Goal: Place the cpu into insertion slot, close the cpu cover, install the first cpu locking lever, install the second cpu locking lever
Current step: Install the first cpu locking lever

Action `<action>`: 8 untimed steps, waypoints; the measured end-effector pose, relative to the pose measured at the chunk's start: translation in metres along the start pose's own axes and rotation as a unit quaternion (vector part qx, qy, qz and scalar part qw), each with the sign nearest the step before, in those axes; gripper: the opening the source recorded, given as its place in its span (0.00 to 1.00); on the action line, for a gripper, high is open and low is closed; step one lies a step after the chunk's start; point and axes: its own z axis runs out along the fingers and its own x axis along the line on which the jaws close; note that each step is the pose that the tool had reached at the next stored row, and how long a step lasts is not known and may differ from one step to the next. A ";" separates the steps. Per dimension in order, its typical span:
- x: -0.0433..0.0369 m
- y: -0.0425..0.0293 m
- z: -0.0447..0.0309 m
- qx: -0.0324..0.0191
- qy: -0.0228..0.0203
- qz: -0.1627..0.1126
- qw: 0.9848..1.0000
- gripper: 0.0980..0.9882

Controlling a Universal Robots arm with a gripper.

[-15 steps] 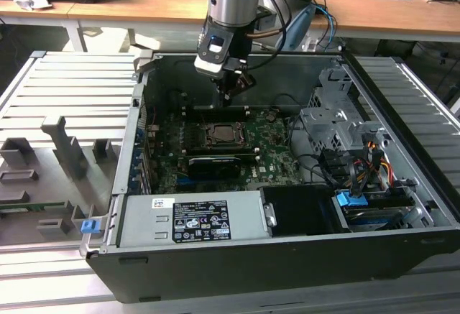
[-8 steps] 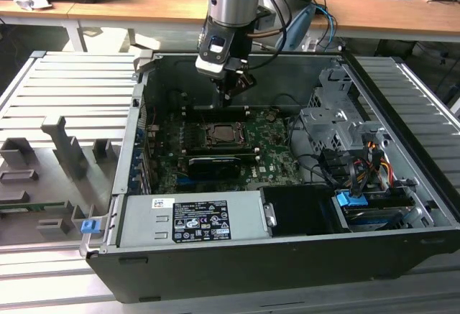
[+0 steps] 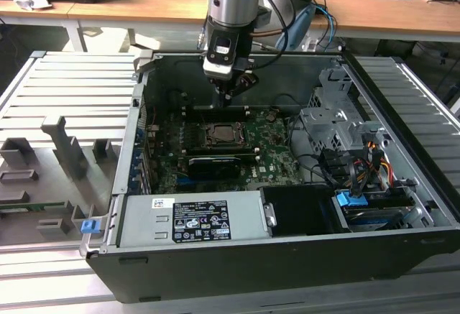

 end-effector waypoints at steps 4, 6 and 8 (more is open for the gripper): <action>0.0000 0.0000 0.0000 0.001 0.000 -0.029 1.000 0.01; 0.0001 -0.0001 0.0000 0.001 0.001 -0.040 0.999 0.01; 0.0002 -0.0001 0.0000 0.001 0.001 -0.049 0.999 0.01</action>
